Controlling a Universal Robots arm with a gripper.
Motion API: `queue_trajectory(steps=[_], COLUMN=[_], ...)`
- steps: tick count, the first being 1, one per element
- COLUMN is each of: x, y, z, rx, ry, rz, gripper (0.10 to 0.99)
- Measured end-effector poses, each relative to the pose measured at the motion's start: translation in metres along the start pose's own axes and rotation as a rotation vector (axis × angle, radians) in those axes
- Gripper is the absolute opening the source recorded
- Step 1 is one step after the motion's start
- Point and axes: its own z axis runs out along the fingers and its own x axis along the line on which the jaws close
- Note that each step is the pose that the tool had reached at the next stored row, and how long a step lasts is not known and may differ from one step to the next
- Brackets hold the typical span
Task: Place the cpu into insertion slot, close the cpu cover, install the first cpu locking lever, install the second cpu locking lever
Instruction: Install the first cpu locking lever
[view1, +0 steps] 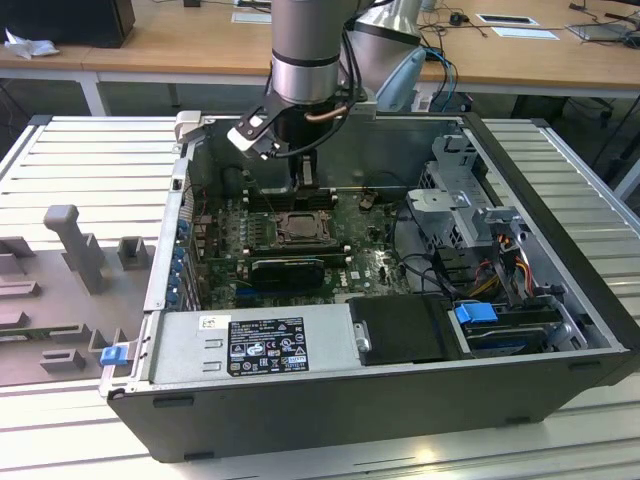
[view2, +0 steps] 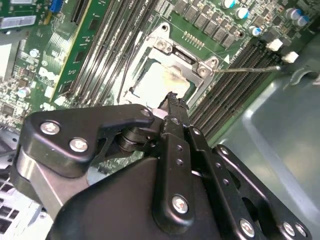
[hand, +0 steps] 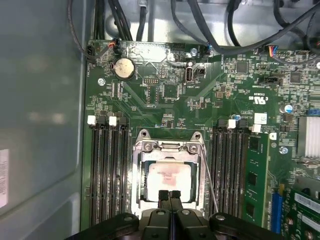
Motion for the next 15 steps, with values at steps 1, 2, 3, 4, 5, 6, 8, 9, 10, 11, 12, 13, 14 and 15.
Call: queue_trajectory(steps=[1, 2, 3, 4, 5, 6, 8, 9, 10, 11, 12, 13, 14, 15], x=[-0.0001, -0.0001, -0.0002, -0.0002, -0.0002, -0.0003, -0.0003, -0.0003, -0.0003, -0.0003, -0.0003, -0.0003, -0.0003, -0.0003], y=[0.0000, 0.0001, 0.0001, 0.0002, 0.0002, 0.0002, 0.0003, 0.0003, 0.0004, 0.0003, 0.0003, 0.0003, 0.0003, 0.0003], z=[-0.0053, -0.0078, -0.0135, -0.0166, -0.0212, -0.0246, -0.0303, -0.0306, -0.0306, -0.0306, -0.0307, -0.0307, -0.0307, -0.0307], rx=[0.000, 0.000, 0.000, 0.000, 0.000, 0.000, 0.000, 0.000, -0.001, -0.001, -0.001, -0.001, -0.001, -0.002], ry=[0.0000, -0.0001, 0.0000, -0.0001, -0.0002, -0.0004, -0.0009, -0.0005, -0.0003, -0.0002, -0.0001, 0.0001, 0.0002, 0.0005], rz=[0.000, 0.000, 0.000, 0.000, 0.000, 0.000, -0.001, -0.018, -0.035, -0.054, -0.078, -0.095, -0.114, -0.141], gripper=[0.106, 0.106, 0.106, 0.106, 0.106, 0.106, 0.106, 0.106, 0.106, 0.106, 0.106, 0.106, 0.106, 0.106])
